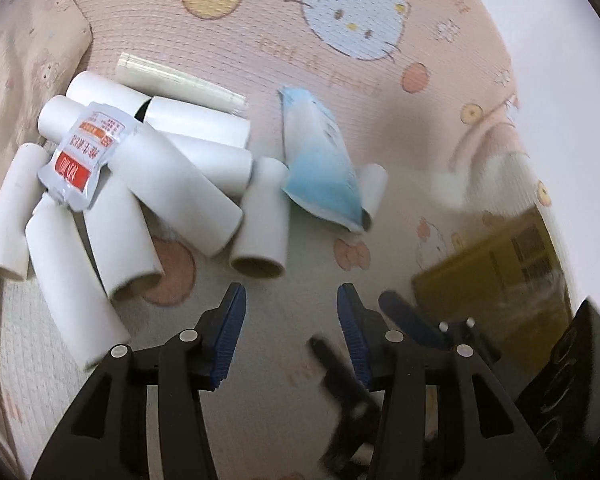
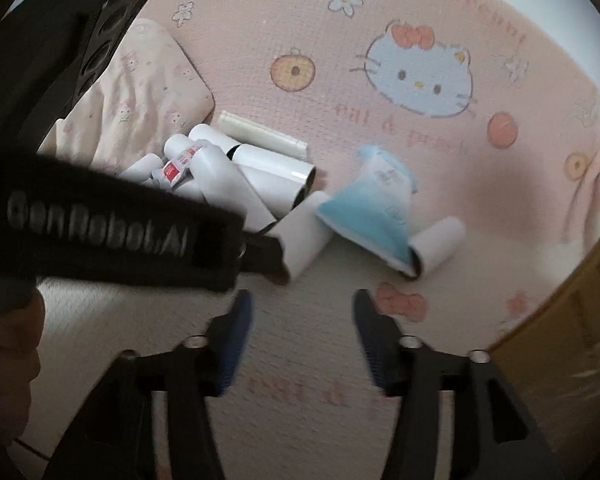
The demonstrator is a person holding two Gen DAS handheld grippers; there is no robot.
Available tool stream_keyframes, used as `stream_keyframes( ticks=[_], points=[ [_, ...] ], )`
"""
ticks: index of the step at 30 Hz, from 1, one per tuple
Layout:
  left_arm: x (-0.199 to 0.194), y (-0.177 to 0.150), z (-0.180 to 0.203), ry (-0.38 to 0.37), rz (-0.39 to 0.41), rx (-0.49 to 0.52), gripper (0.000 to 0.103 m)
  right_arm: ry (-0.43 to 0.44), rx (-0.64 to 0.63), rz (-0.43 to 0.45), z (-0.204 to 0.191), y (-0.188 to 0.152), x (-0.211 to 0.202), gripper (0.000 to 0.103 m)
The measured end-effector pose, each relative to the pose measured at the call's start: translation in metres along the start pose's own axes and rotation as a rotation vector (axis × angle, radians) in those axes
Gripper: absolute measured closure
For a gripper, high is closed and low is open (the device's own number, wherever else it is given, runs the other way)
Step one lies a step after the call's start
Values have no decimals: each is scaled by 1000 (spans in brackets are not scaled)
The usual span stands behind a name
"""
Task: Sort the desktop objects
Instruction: 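Move both open grippers back over the white tube pile, then grasp a white tube with the left gripper while the right gripper grasps another tube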
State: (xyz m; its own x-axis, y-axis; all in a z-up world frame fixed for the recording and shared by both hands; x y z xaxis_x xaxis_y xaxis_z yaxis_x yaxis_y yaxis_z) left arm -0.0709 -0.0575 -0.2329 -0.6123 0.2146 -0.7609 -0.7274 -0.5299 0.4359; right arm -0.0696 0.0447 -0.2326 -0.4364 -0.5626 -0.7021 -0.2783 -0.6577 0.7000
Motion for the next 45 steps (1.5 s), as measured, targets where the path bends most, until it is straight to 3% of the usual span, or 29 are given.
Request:
stream_keyframes(
  ticks=[3, 7, 11, 12, 13, 22, 25, 32, 37, 43, 45],
  points=[
    [9, 7, -7, 2, -16, -19, 51, 26, 24, 5, 0, -2, 12, 42],
    [25, 9, -15, 19, -76, -17, 51, -15, 8, -12, 10, -1, 28, 41],
    [29, 13, -22, 36, -69, -25, 51, 9, 56, -22, 21, -3, 36, 37],
    [31, 15, -25, 58, -72, -33, 53, 26, 76, -26, 23, -3, 39, 34],
    [33, 17, -29, 83, -78, -40, 61, 35, 89, -34, 24, -3, 42, 34],
    [42, 24, -32, -28, -117, -143, 64, 122, 104, 0, 7, 1, 48, 33],
    [47, 23, -26, -36, -141, -120, 63, 96, 73, -12, 6, 0, 53, 33],
    [55, 17, -12, 22, -170, 22, 67, 90, 61, -50, 11, 1, 58, 33],
    [57, 10, 0, -51, -200, 20, 74, 82, 47, -56, 15, -3, 60, 33],
    [58, 12, 3, -67, -187, -7, 73, 108, 43, -42, 15, 1, 62, 33],
    [58, 14, -1, -76, -180, -46, 67, 115, 30, -35, 14, 2, 63, 33]
  ],
)
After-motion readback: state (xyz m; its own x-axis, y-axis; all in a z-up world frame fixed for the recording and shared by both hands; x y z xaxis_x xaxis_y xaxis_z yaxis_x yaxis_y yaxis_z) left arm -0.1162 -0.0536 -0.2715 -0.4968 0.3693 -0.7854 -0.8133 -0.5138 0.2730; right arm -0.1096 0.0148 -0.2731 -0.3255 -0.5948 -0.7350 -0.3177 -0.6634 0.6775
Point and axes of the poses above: each gripper's, at about its wrist camera, not at the fingertips, and x roughly the way its jaws point, z to its right, y to its top, the point moved 9 cm from there along x, roughly the way its jaws point, and after that the axes turned 1 degree about -z, right-handed, at the moved point
